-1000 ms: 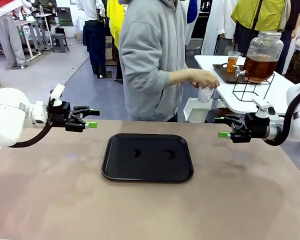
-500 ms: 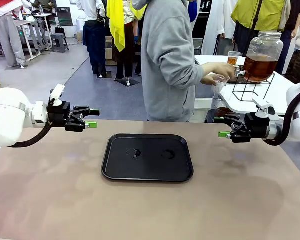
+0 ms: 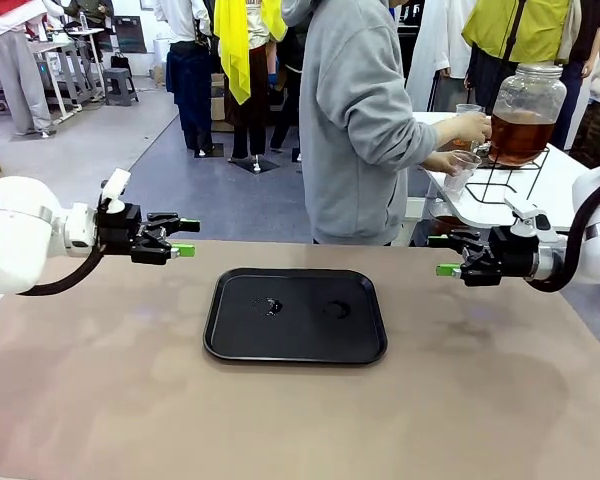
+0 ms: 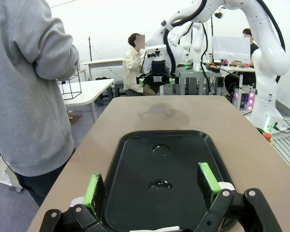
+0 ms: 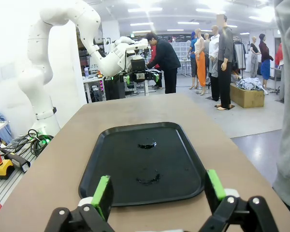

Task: Pour the drink into the iced cup.
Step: Open the gripper to release the iced cup you were holding.

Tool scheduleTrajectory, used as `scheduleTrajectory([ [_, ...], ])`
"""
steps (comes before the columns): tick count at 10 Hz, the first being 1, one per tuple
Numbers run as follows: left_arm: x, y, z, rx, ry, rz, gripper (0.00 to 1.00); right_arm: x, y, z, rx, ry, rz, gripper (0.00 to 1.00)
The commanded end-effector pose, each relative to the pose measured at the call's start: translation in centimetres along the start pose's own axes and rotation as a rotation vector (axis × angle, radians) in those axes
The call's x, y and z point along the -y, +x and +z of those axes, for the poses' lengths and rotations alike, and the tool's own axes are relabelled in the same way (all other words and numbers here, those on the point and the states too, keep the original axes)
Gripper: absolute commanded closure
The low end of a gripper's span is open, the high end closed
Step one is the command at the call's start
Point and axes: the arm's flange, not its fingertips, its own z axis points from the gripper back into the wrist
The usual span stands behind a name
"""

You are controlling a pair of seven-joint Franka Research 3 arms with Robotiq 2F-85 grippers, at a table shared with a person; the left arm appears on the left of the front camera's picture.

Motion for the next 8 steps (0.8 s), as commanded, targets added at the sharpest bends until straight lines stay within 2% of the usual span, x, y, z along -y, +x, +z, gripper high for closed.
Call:
scheduleTrajectory([
  [1, 0.03, 0.21, -0.03, 0.005, -0.003, 0.006, 0.00, 0.21, 0.44, -0.37, -0.010, -0.011, -0.003, 0.00],
  [8, 0.03, 0.21, -0.03, 0.005, -0.003, 0.006, 0.00, 0.21, 0.44, -0.37, -0.010, -0.011, -0.003, 0.00],
])
